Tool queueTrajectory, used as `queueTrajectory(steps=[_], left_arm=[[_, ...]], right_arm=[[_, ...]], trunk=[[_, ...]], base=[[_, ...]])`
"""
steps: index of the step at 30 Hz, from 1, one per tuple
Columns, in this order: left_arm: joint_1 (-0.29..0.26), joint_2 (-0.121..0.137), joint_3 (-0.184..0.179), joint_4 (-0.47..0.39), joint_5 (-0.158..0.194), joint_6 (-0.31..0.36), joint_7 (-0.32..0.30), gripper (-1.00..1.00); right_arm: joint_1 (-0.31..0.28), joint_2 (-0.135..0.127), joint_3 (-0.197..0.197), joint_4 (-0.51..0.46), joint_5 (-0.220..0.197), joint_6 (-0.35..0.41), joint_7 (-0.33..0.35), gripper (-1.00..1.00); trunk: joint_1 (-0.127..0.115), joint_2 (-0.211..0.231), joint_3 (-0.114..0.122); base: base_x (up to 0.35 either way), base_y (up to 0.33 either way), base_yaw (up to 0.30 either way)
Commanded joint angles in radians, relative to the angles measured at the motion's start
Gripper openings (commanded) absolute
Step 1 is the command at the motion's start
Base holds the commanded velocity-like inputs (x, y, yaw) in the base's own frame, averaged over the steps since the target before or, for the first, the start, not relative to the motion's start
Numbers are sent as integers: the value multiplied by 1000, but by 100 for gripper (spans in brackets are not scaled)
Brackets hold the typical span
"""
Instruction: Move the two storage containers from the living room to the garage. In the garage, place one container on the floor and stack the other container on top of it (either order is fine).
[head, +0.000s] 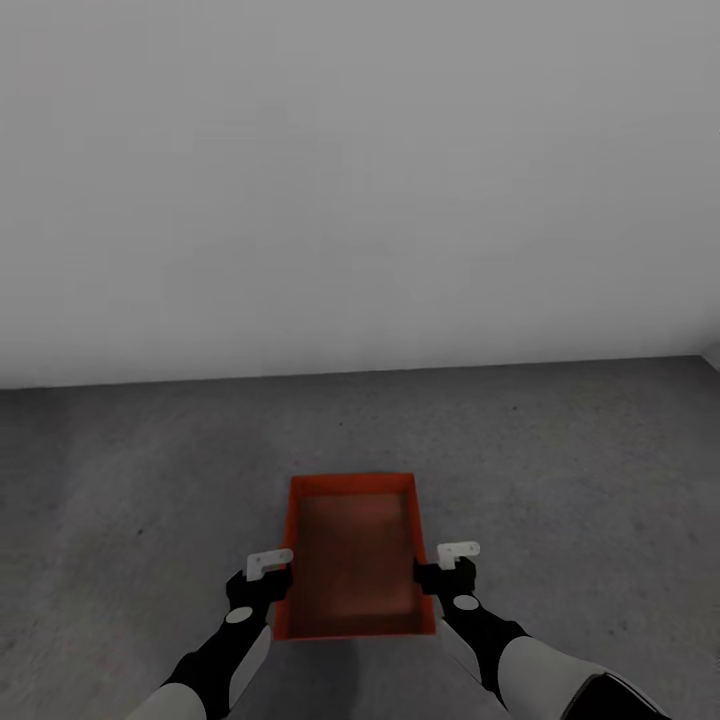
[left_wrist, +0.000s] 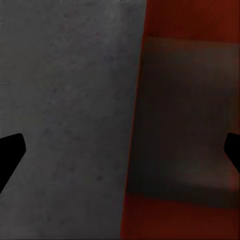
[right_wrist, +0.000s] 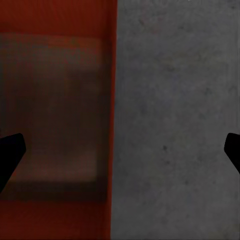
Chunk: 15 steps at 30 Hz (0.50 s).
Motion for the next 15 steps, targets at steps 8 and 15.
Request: queueTrajectory(steps=[8, 15], left_arm=[[-1, 0, -8, 8, 11, -2, 7, 100], [0, 0, -9, 13, 12, -2, 7, 100]], right_arm=[[-1, 0, 9, 1, -9, -2, -3, 100], [-1, -1, 9, 1, -9, 1, -3, 100]], trunk=[[-31, 56, 25], [-58, 105, 47]], base=[[0, 0, 0], [0, 0, 0]])
